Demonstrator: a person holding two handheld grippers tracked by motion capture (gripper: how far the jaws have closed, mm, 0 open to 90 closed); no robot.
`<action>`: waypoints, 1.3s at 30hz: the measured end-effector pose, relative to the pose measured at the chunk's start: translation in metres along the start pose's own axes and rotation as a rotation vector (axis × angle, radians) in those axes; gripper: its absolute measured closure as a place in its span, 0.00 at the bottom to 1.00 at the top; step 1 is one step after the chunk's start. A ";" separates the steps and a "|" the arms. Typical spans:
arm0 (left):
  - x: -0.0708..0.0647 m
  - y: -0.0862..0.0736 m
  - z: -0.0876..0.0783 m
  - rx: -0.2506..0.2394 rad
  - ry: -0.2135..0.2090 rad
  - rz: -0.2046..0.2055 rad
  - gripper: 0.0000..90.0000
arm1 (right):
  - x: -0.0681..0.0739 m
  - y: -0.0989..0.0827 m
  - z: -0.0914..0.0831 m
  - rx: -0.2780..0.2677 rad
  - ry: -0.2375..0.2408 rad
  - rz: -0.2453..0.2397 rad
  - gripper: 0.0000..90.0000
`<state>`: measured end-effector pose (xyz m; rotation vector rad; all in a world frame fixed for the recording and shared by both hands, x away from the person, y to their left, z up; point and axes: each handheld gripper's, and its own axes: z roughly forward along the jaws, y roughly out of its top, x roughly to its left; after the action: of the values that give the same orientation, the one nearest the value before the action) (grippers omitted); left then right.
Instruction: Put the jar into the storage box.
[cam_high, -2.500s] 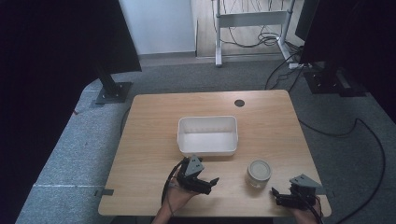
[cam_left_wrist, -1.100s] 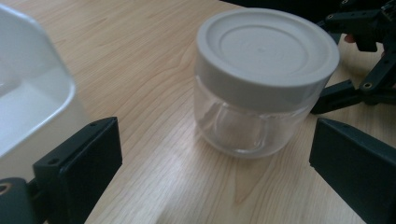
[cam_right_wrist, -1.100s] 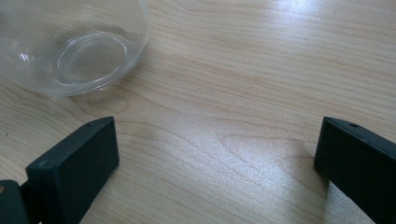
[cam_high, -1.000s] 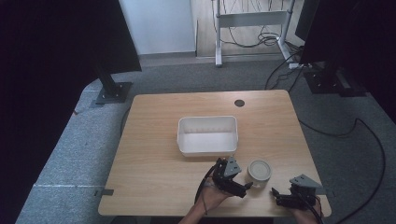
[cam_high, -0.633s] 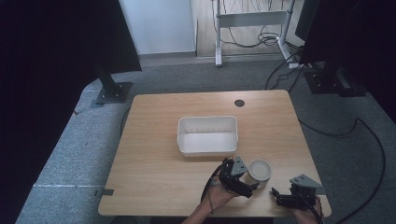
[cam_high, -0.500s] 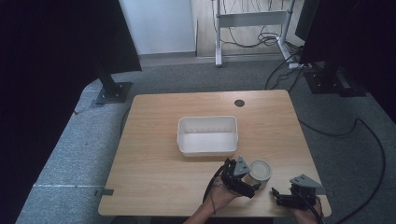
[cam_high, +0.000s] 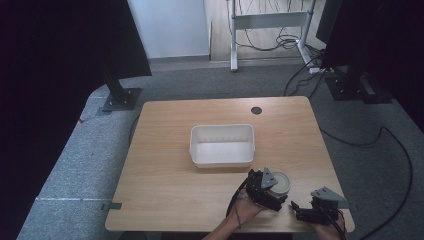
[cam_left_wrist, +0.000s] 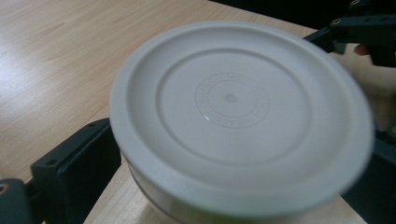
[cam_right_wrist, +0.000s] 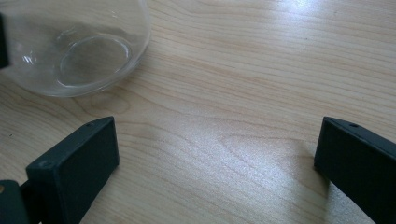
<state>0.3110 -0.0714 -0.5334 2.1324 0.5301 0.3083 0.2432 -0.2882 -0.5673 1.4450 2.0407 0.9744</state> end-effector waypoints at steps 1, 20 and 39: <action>0.000 0.000 0.002 0.000 0.002 -0.002 0.02 | 0.000 0.000 0.000 0.000 0.000 0.000 0.00; -0.005 0.001 0.013 0.025 0.017 -0.002 0.11 | 0.000 0.000 0.000 0.000 0.002 0.001 0.00; 0.004 0.008 -0.014 0.012 0.016 0.014 0.11 | 0.000 0.000 0.000 0.001 -0.003 -0.004 0.00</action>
<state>0.3105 -0.0632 -0.5188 2.1472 0.5277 0.3305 0.2430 -0.2877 -0.5673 1.4412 2.0419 0.9695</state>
